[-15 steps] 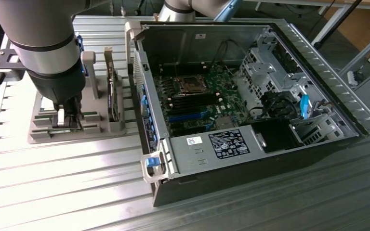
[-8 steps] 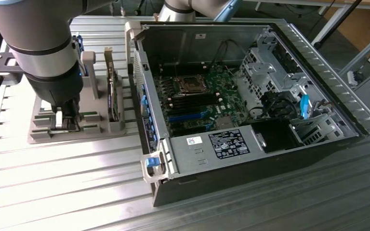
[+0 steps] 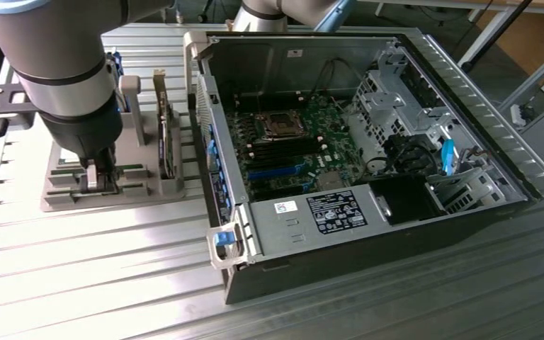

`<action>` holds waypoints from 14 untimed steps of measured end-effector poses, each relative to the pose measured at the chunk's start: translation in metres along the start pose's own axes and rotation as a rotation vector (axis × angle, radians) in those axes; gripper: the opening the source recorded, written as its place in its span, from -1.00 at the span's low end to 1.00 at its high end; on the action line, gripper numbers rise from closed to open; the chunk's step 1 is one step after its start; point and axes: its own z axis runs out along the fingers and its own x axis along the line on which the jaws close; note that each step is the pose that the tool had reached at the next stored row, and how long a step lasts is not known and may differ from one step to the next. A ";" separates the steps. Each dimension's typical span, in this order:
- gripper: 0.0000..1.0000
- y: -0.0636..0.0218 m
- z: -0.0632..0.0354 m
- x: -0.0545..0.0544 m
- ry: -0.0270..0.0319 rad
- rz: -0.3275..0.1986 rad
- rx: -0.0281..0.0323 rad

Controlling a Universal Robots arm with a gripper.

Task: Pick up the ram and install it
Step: 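Pick up the ram and move it above insertion slot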

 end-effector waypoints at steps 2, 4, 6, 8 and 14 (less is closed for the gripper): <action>-0.42 0.0000 0.0013 -0.001 -0.0001 0.000 0.0000; -0.42 0.0000 0.0025 -0.002 0.0000 0.000 0.0000; -0.42 -0.0001 0.0042 -0.003 -0.0001 0.000 0.0001; -0.42 0.0001 0.0066 -0.004 0.0000 0.000 0.0000; -0.42 0.0113 0.0149 -0.016 -0.0001 0.000 0.0000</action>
